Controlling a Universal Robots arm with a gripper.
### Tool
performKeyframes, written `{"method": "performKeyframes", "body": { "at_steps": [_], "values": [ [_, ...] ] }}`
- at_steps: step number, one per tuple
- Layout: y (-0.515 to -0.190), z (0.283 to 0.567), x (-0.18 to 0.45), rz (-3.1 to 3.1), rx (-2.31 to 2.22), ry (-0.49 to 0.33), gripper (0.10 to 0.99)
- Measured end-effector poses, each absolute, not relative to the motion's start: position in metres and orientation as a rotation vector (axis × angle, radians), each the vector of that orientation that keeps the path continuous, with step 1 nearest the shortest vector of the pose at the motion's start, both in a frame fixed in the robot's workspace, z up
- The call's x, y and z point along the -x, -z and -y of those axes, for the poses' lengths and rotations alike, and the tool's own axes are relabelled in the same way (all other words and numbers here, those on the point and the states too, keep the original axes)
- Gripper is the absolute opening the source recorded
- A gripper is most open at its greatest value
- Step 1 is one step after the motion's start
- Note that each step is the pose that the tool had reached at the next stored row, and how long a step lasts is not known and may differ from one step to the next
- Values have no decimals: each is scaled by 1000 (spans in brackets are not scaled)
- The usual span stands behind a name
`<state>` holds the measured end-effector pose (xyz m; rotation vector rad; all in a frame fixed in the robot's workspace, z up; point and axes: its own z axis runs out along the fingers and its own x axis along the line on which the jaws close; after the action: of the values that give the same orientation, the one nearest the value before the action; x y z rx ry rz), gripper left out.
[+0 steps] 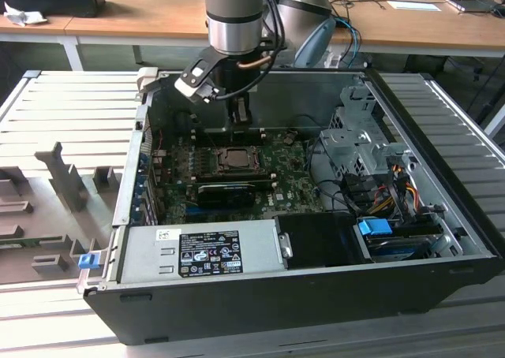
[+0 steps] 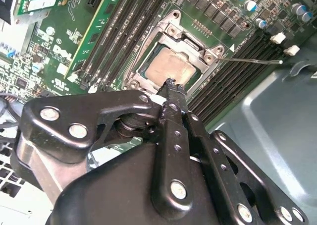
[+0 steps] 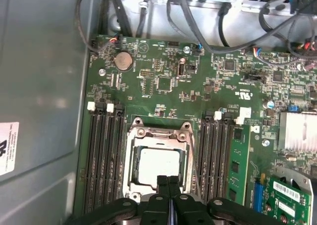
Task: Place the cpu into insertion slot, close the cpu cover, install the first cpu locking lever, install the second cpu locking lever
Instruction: 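Install the first cpu locking lever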
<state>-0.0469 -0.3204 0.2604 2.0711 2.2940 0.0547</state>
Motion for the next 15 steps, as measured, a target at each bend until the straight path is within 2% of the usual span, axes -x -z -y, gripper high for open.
{"method": "performKeyframes", "body": {
  "at_steps": [15],
  "values": [
    [-260,320,47,-2433,-1910,-60,106]
  ]
}}
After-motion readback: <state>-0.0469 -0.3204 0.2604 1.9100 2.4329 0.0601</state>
